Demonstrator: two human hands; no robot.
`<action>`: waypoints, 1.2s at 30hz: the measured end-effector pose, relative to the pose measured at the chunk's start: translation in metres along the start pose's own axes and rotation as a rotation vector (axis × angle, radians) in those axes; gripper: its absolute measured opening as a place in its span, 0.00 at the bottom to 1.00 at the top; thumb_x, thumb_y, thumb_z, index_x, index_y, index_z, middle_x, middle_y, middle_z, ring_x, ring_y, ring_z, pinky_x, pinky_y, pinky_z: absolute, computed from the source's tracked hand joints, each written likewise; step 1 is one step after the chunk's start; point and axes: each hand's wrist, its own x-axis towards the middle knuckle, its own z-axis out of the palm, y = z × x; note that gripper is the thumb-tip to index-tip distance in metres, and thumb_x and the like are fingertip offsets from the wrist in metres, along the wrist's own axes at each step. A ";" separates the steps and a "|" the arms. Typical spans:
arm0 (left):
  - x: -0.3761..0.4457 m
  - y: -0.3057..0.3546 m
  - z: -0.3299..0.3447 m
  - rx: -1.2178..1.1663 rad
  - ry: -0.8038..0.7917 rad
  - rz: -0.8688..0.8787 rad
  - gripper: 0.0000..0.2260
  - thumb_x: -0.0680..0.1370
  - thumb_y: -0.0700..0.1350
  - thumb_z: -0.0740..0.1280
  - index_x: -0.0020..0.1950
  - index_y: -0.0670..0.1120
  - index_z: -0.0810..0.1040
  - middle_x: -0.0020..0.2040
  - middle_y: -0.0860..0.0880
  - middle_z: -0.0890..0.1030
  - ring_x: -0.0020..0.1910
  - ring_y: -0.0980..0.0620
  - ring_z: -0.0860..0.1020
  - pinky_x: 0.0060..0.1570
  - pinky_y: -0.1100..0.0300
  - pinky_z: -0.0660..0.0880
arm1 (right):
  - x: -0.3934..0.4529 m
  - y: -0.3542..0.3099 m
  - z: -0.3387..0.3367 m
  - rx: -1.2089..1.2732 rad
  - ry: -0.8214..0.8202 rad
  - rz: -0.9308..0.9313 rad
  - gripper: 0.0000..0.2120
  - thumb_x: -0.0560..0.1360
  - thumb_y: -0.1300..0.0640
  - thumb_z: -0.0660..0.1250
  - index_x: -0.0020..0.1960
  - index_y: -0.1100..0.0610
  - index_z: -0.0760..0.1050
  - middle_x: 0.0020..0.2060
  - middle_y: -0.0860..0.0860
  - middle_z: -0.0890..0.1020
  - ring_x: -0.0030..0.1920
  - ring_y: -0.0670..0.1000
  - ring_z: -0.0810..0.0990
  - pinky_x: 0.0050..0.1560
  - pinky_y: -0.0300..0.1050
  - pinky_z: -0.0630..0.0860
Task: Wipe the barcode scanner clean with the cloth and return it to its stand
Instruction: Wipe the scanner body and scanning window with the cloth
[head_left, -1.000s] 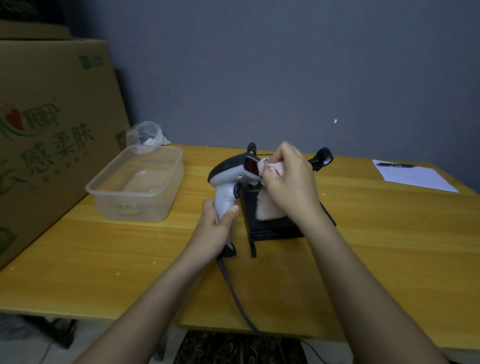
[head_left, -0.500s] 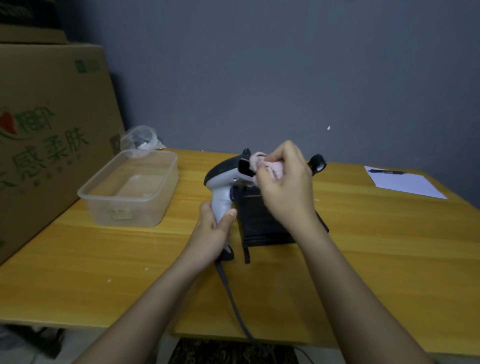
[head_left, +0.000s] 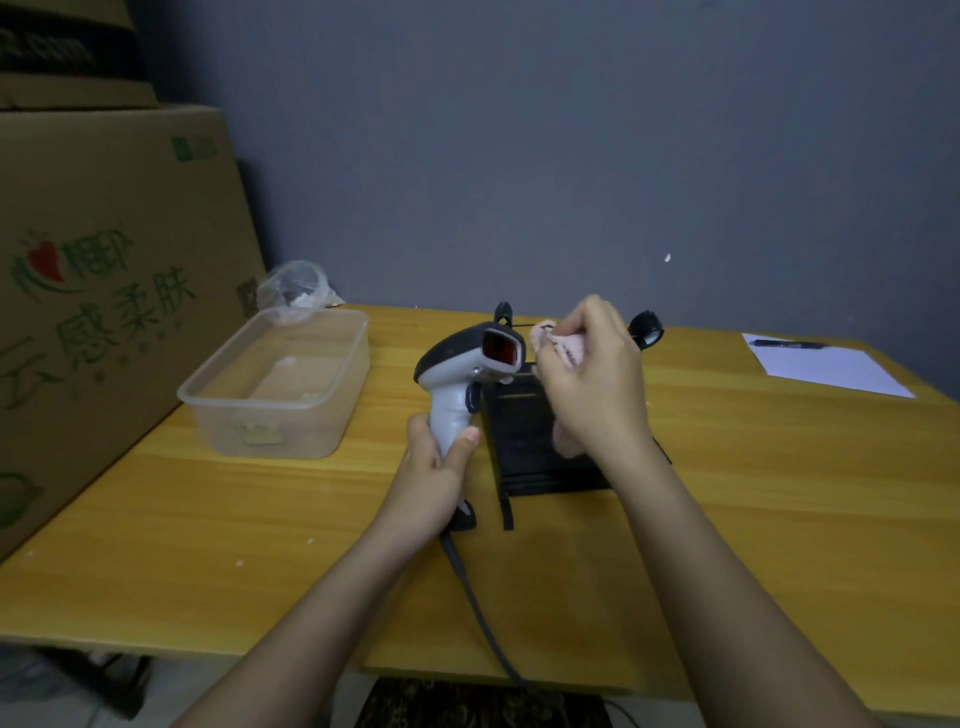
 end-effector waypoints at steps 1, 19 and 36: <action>0.000 0.001 0.000 0.013 -0.002 0.009 0.10 0.79 0.52 0.59 0.53 0.46 0.64 0.36 0.51 0.68 0.32 0.54 0.69 0.32 0.59 0.65 | -0.004 -0.004 0.001 0.049 0.007 -0.048 0.11 0.74 0.61 0.66 0.39 0.54 0.64 0.37 0.47 0.70 0.40 0.50 0.71 0.35 0.36 0.65; 0.000 0.002 0.000 -0.046 -0.014 0.032 0.07 0.79 0.52 0.60 0.51 0.50 0.66 0.37 0.49 0.69 0.34 0.52 0.71 0.34 0.59 0.67 | -0.004 0.001 -0.005 -0.136 -0.169 -0.026 0.10 0.73 0.62 0.65 0.40 0.54 0.64 0.37 0.45 0.68 0.43 0.52 0.71 0.34 0.39 0.61; -0.002 -0.004 0.003 -0.071 0.001 0.148 0.05 0.78 0.51 0.61 0.49 0.55 0.64 0.40 0.47 0.74 0.39 0.47 0.75 0.42 0.50 0.73 | -0.017 0.006 -0.013 0.128 0.059 -0.133 0.06 0.71 0.63 0.72 0.48 0.59 0.80 0.46 0.50 0.77 0.47 0.48 0.78 0.48 0.31 0.71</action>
